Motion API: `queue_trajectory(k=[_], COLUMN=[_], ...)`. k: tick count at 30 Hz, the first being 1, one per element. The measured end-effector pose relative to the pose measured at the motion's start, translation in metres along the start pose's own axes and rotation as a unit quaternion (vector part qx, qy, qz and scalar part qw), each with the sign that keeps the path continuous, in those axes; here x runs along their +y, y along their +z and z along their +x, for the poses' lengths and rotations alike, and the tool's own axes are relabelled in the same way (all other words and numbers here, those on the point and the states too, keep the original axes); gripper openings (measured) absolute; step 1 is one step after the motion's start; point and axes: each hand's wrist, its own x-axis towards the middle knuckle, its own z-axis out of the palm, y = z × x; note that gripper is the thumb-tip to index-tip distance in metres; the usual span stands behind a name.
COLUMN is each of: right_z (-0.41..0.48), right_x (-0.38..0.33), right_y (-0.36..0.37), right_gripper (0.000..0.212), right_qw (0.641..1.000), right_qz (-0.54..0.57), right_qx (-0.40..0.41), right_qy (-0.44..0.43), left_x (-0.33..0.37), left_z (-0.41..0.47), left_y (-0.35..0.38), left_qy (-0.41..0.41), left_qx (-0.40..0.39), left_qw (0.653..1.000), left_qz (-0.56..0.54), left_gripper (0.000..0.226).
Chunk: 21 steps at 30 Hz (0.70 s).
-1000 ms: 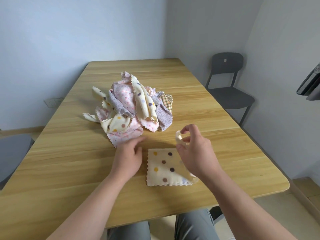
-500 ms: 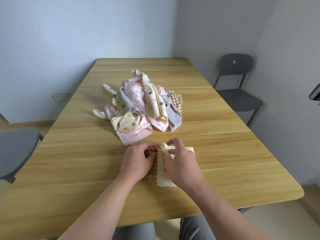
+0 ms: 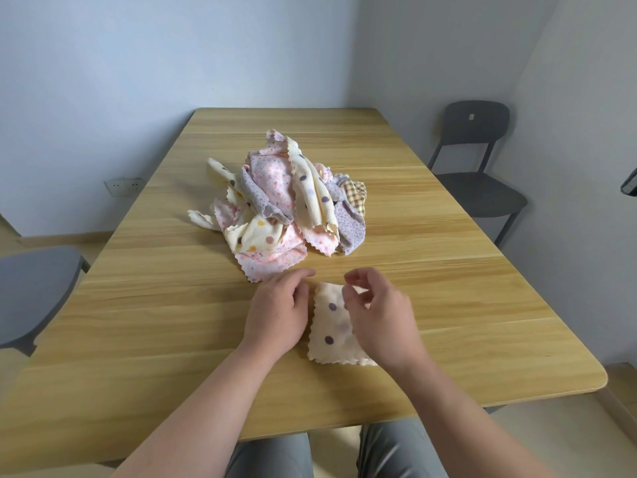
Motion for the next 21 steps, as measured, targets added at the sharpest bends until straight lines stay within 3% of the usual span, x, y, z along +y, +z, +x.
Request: queue_trajectory(k=[2, 5, 8, 12, 21], right_z=[0.001, 0.004, 0.003, -0.003, -0.003], right_x=[0.008, 0.025, 0.04, 0.057, 0.052], right_y=[-0.008, -0.013, -0.014, -0.018, -0.02], right_gripper=[0.023, 0.034, 0.056, 0.071, 0.06], right_qw=[0.994, 0.974, 0.952, 0.918, 0.902], right_qz=[-0.079, -0.187, -0.262, -0.33, -0.359], right_qx=[0.037, 0.024, -0.086, -0.202, -0.234], right_qy=[-0.066, -0.128, -0.13, -0.089, -0.05], left_x=[0.003, 0.016, 0.025, 0.019, 0.024], left_z=[-0.002, -0.004, -0.01, -0.016, -0.014], left_y=[-0.001, 0.001, 0.007, 0.012, 0.008], left_qy=[0.096, 0.193, 0.166, 0.114, 0.102], left_qx=[-0.013, -0.115, -0.233, -0.316, -0.348], left_qw=[0.993, 0.962, 0.932, 0.903, 0.884], left_qz=[0.06, 0.156, 0.223, 0.266, 0.295], left_gripper=[0.034, 0.046, 0.067, 0.068, 0.066])
